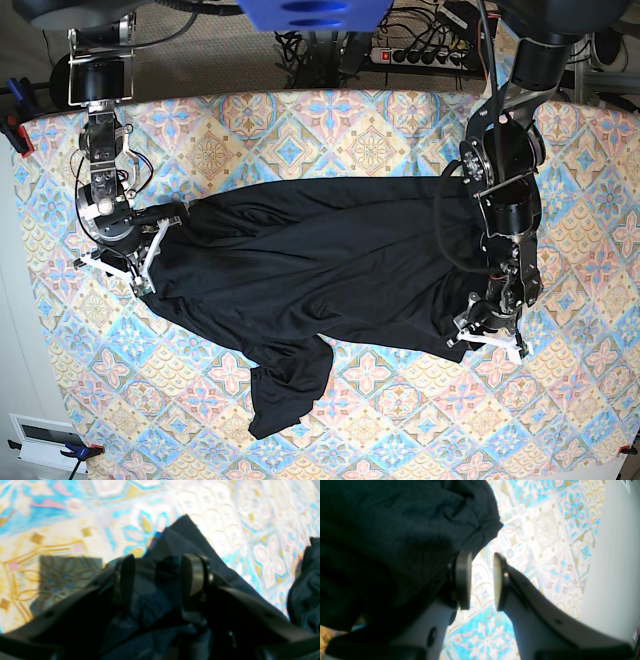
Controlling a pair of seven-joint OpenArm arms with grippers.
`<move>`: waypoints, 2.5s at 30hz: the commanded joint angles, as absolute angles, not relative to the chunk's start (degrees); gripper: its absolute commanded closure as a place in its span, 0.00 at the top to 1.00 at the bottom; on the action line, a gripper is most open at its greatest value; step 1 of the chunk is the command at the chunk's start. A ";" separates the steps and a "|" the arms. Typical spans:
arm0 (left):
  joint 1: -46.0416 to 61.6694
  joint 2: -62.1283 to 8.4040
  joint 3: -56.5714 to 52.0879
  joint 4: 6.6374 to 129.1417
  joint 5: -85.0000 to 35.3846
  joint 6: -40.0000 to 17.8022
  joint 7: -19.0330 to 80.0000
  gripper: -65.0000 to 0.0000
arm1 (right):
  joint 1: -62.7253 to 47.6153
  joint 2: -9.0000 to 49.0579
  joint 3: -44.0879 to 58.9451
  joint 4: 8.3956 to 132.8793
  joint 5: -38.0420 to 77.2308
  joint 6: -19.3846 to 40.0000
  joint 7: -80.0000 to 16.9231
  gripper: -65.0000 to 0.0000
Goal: Layout the t-shirt on the table in an organized manner, then fold the t-shirt properly
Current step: 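Reach the left gripper down along the shirt side and grasp the hem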
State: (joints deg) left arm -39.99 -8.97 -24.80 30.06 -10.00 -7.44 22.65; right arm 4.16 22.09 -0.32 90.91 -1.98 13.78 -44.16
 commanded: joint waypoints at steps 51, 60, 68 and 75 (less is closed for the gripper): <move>-58.59 -6.90 -24.75 31.43 -3.65 -8.04 19.56 0.33 | 3.65 22.90 0.22 97.10 -1.98 13.49 -45.23 0.22; -50.24 -9.45 -24.84 33.63 -3.47 -8.40 23.52 0.62 | 2.42 22.90 0.22 97.10 -1.98 13.49 -45.32 0.22; -29.14 -10.15 -24.84 65.63 -11.65 -8.40 44.88 0.50 | 0.40 22.90 0.31 98.33 -1.98 13.49 -45.32 0.22; -12.97 -14.90 -24.92 85.49 -19.47 -8.40 55.52 0.43 | 0.40 22.90 0.22 98.33 -1.98 13.49 -45.32 0.22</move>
